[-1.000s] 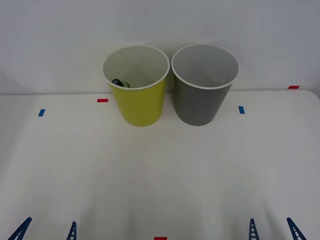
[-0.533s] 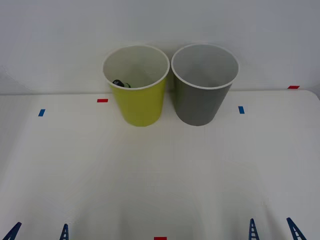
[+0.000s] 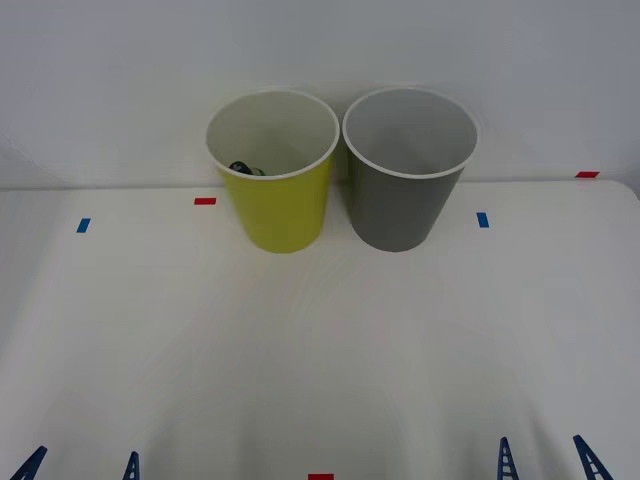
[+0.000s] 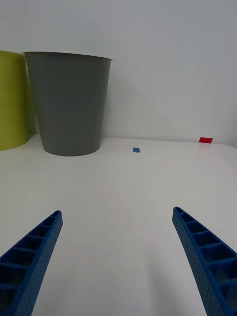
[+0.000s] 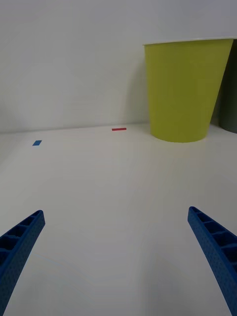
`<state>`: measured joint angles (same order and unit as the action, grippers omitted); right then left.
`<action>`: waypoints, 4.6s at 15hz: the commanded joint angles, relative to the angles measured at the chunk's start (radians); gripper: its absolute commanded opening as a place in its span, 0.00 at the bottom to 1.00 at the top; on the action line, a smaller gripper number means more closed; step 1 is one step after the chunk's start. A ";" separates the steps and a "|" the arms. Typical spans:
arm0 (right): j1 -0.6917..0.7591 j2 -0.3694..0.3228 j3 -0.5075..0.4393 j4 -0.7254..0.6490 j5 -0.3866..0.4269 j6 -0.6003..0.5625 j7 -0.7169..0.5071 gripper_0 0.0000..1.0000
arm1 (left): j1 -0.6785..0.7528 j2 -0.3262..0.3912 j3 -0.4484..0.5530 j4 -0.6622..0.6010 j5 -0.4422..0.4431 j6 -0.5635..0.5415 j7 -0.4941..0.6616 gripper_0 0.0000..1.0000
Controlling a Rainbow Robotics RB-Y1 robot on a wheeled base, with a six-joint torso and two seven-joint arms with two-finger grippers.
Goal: Put cans in the gray bin and PET bottles in the light green bin.
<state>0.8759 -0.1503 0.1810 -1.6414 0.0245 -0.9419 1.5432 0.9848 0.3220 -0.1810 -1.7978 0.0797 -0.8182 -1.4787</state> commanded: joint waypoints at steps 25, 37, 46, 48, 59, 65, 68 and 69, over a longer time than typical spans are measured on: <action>0.000 0.000 0.000 0.000 0.000 0.000 0.000 0.77 | 0.000 0.000 0.000 0.000 0.000 0.001 0.000 1.00; 0.000 0.000 0.000 0.000 0.000 0.000 0.000 0.77 | 0.000 0.000 0.000 0.000 0.000 0.001 0.000 1.00; 0.000 0.000 0.000 0.000 0.000 0.000 0.000 0.77 | 0.000 0.000 0.000 0.000 0.000 0.001 0.000 1.00; 0.000 0.000 0.000 0.000 0.000 0.000 0.000 0.77 | 0.000 0.000 0.000 0.000 0.000 0.001 0.000 1.00; 0.000 0.000 0.000 0.000 0.000 0.000 0.000 0.77 | 0.000 0.000 0.000 0.000 0.000 0.001 0.000 1.00; 0.000 0.000 0.000 0.000 0.000 0.000 0.000 0.77 | 0.000 0.000 0.000 0.000 0.000 0.001 0.000 1.00; 0.000 0.000 0.000 0.000 0.000 0.000 0.000 0.77 | 0.000 0.000 0.000 0.000 0.000 0.001 0.000 1.00; 0.000 0.000 0.000 0.000 0.000 0.000 0.000 0.77 | 0.000 0.000 0.000 0.000 0.000 0.001 0.000 1.00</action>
<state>0.8759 -0.1503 0.1810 -1.6414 0.0245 -0.9419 1.5432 0.9848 0.3221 -0.1810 -1.7978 0.0797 -0.8176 -1.4788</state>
